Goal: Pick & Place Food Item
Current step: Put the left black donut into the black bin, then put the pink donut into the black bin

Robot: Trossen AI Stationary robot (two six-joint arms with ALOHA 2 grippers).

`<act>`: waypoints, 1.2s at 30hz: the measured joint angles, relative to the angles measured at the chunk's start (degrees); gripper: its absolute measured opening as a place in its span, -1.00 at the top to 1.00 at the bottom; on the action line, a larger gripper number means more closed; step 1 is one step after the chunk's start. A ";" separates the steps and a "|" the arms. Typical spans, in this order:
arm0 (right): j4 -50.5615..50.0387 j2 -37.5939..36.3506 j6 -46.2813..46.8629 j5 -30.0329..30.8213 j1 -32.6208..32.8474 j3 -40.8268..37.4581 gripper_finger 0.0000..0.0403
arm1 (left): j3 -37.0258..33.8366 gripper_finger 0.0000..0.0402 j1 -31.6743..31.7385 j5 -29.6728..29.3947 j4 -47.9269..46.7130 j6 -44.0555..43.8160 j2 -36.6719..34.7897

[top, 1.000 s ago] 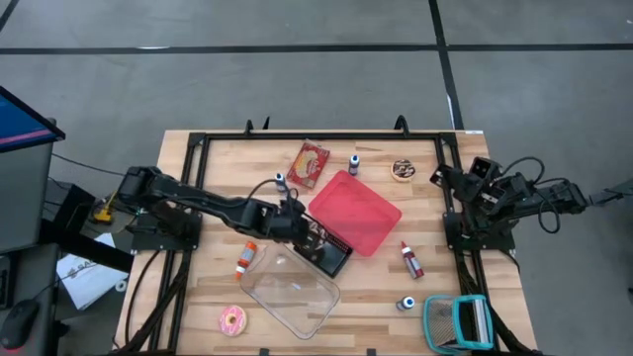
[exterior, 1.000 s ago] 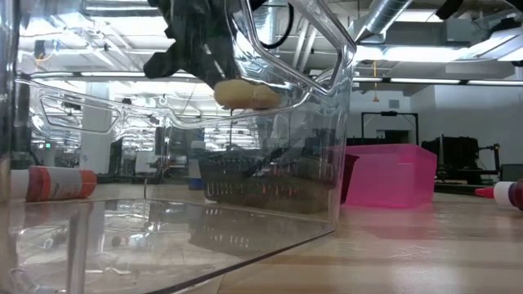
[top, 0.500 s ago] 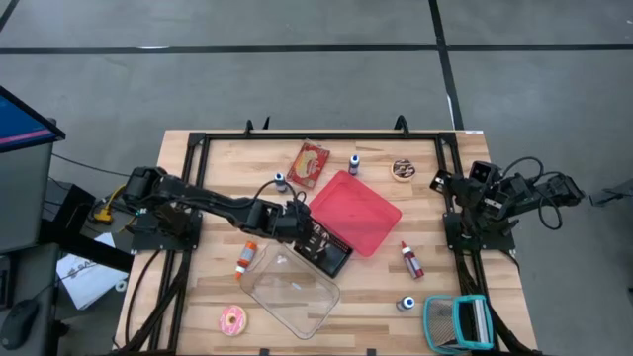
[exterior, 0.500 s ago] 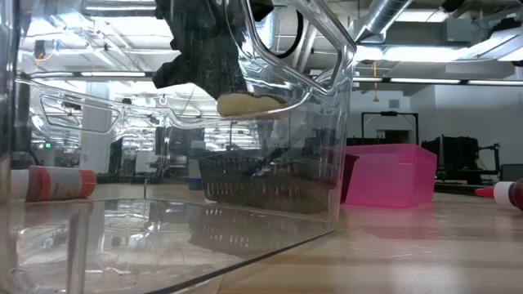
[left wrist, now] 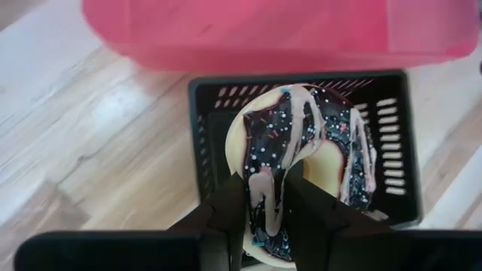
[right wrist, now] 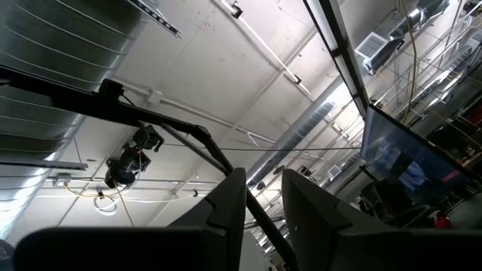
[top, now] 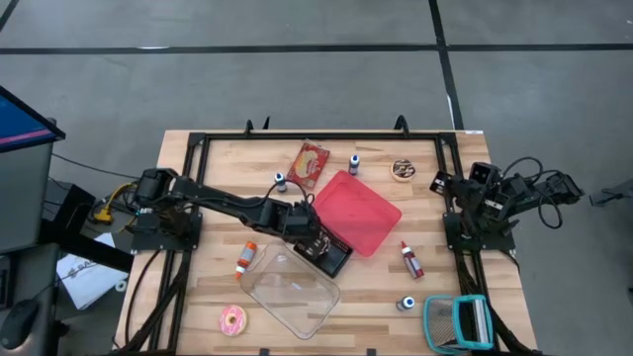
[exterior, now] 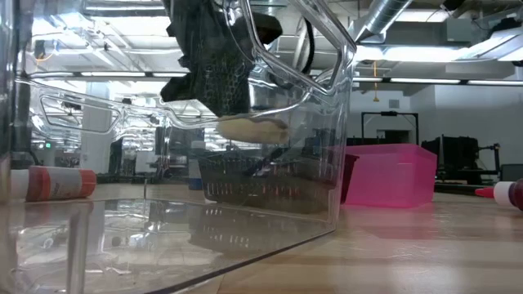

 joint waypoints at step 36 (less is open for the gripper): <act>0.31 0.00 -0.01 -0.42 0.00 0.00 0.59 | -0.02 0.20 2.52 0.85 -2.45 3.04 0.20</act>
